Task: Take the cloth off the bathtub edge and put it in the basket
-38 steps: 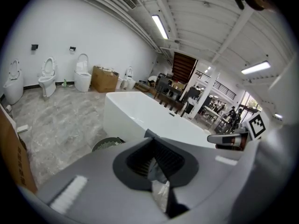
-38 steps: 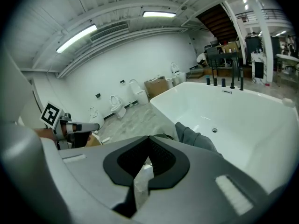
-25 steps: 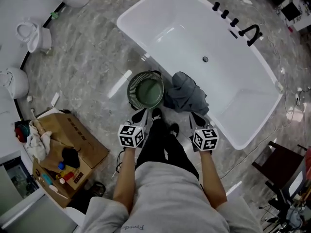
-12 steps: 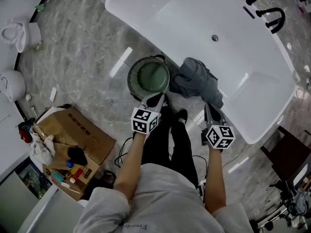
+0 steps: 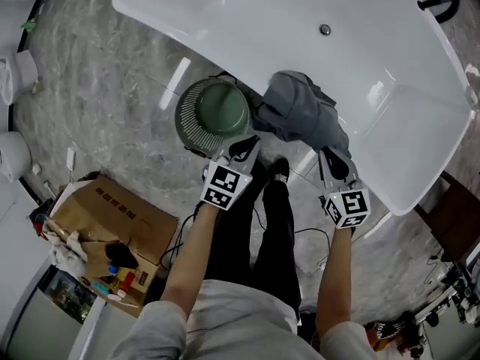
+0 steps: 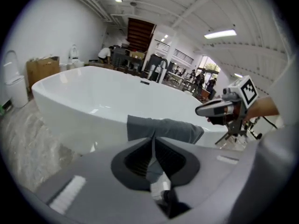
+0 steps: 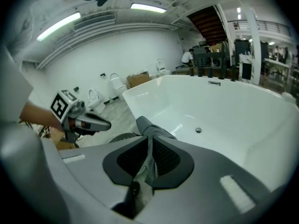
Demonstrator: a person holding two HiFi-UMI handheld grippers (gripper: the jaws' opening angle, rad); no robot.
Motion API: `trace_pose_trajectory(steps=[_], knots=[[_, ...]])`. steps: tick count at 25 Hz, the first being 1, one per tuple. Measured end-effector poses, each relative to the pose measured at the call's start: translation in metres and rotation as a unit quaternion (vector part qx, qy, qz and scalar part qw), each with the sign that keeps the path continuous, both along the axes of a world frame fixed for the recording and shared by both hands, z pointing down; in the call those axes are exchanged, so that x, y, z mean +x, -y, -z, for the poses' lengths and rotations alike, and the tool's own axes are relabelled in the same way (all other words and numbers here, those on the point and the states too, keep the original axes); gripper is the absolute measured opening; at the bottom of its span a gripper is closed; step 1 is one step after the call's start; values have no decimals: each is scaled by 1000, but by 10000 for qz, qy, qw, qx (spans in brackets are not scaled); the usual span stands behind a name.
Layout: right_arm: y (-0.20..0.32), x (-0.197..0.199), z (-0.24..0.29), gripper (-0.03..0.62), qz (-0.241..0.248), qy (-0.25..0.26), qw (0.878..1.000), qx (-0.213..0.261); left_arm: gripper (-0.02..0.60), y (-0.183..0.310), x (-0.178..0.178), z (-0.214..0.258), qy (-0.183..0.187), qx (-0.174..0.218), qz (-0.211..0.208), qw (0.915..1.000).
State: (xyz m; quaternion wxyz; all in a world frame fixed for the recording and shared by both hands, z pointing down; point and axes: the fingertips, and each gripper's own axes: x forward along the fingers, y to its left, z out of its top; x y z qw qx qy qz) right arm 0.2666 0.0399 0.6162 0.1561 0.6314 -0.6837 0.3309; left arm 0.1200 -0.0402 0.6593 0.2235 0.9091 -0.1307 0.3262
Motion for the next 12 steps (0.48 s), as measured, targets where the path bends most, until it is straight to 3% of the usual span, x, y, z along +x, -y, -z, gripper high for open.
trace_pose_trajectory(steps=[2,5,8,12], knots=[[0,5,-20,29,312,-374,9987,-133,120,2,13,-15,0,-13,-349,9994],[4,10,-42,114,844,-844,9925,-268,183,1,30,-40,115,-40,-825,9965],[4,6,-65,252,1548,-1003,9819,-439,248,-8,42,-71,471,-246,-1273,9904],[0,5,-94,389,2281,-1396,9604,-777,334,-14,53,-112,654,-657,-1265,9876]])
